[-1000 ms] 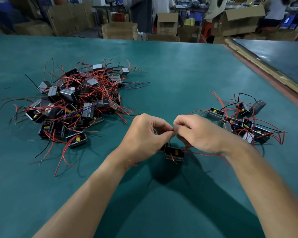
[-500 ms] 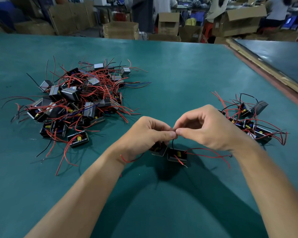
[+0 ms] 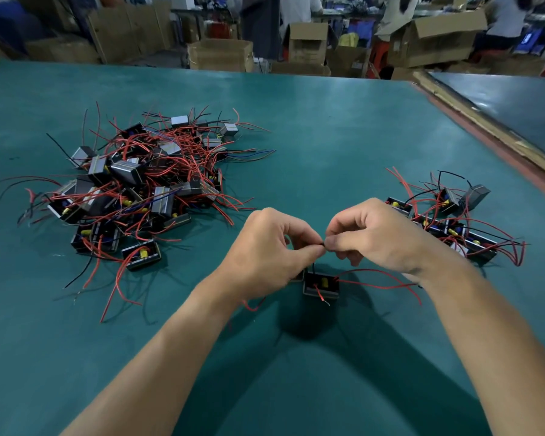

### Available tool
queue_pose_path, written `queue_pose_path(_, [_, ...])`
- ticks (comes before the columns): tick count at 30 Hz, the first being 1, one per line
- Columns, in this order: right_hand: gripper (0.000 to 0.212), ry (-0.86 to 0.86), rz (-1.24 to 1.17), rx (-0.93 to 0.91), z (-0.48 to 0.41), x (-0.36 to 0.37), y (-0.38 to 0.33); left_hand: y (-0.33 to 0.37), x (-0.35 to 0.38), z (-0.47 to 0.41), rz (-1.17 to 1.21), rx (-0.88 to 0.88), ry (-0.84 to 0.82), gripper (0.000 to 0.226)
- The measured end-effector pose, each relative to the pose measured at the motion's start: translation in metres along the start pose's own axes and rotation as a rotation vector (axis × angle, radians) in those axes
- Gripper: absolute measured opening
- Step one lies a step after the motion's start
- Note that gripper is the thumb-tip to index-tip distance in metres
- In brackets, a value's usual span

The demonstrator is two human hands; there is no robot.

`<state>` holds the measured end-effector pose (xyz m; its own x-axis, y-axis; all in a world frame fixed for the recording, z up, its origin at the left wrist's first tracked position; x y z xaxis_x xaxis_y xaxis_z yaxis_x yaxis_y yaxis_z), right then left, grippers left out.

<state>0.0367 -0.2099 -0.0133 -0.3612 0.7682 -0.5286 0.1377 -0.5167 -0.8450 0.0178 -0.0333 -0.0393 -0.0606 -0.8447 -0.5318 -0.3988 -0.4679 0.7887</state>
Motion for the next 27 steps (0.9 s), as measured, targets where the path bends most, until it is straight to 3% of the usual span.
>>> queue_pose_path(2, [0.035, 0.011, -0.07, 0.095, -0.004, 0.003, 0.001, 0.003, 0.003, 0.001, -0.175, 0.161, 0.063, 0.006])
queue_pose_path(4, [0.035, 0.032, -0.112, 0.112, -0.006, 0.006, 0.002, 0.004, 0.004, 0.001, -0.218, 0.189, 0.069, 0.007])
queue_pose_path(9, [0.019, 0.022, -0.088, -0.095, -0.001, 0.001, 0.006, -0.002, -0.003, -0.001, 0.107, -0.1, -0.056, 0.015])
queue_pose_path(13, [0.006, 0.004, -0.097, -0.215, 0.002, -0.005, 0.007, -0.003, -0.002, -0.001, 0.339, -0.221, -0.142, 0.01])
queue_pose_path(20, [0.019, -0.03, -0.046, -0.242, 0.004, -0.013, 0.009, -0.006, -0.003, -0.001, 0.442, -0.273, -0.225, 0.011])
queue_pose_path(27, [0.016, -0.019, 0.008, -0.224, 0.004, -0.005, 0.004, -0.006, -0.001, 0.0, 0.399, -0.233, -0.195, 0.011])
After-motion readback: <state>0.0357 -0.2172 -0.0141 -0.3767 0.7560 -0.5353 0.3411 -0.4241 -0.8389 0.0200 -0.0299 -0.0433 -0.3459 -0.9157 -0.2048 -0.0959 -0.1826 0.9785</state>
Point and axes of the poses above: each hand's wrist, its own z-axis away from the middle knuckle, its own x-axis out of the palm, y = z × x, the point moved 1 cm from there along -z, towards the middle knuckle
